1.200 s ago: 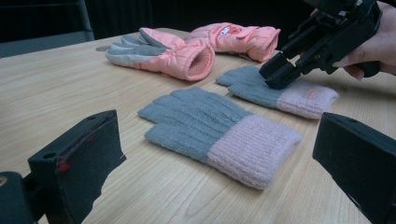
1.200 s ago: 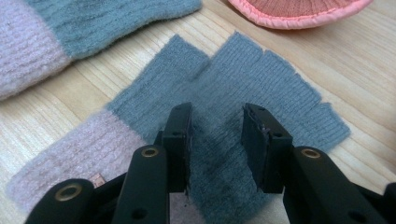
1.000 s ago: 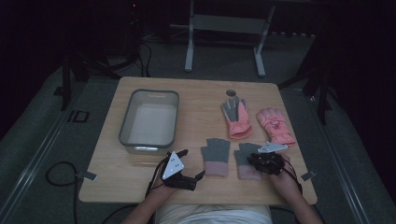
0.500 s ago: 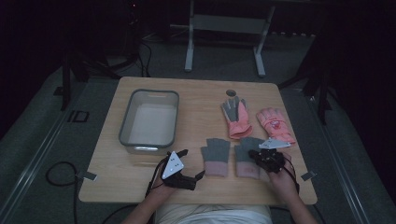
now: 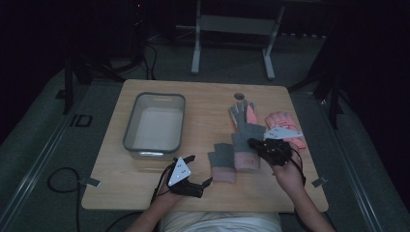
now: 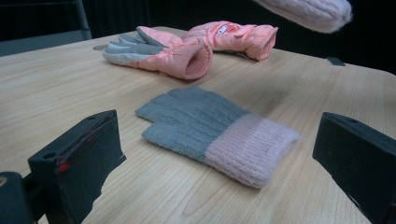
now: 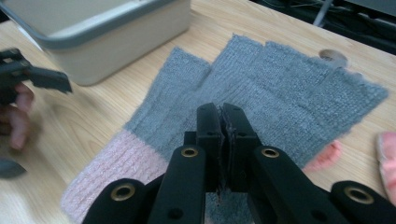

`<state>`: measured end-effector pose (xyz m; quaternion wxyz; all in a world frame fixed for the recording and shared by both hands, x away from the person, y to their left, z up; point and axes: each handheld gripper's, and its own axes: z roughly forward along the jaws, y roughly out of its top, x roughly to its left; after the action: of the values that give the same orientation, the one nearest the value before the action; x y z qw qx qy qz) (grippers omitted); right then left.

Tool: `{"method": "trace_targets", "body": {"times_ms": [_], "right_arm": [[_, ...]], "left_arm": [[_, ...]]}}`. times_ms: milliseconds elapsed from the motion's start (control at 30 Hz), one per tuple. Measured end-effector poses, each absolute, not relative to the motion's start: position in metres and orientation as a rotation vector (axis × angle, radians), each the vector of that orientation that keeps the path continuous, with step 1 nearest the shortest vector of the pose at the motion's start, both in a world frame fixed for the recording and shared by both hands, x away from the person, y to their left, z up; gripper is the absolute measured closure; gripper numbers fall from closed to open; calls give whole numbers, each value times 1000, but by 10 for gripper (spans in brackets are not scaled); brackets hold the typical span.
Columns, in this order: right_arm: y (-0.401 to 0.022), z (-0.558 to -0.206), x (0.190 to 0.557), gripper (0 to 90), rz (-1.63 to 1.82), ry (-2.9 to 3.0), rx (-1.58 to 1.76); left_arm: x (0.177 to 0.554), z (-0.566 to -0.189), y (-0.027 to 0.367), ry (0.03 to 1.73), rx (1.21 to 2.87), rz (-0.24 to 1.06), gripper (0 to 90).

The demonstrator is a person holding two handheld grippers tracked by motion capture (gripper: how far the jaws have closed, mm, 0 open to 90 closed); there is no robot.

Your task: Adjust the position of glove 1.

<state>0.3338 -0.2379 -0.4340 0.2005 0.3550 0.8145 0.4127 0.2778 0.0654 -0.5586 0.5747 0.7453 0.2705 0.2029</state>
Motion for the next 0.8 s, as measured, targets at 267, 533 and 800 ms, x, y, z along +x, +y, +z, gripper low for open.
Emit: {"method": "trace_targets", "body": {"times_ms": [267,533,800], "right_arm": [[-203,-438,337,869,1213,2326,986],[-183,-469,341,869,1150,2369,1050],[-183,-495,346,869,1108,2402,1115]], "left_arm": [[278,-559,65,633,1747,479,8],[277,-559,67,628,1747,497,8],[278,-559,66,631,1748,499,8]]}}
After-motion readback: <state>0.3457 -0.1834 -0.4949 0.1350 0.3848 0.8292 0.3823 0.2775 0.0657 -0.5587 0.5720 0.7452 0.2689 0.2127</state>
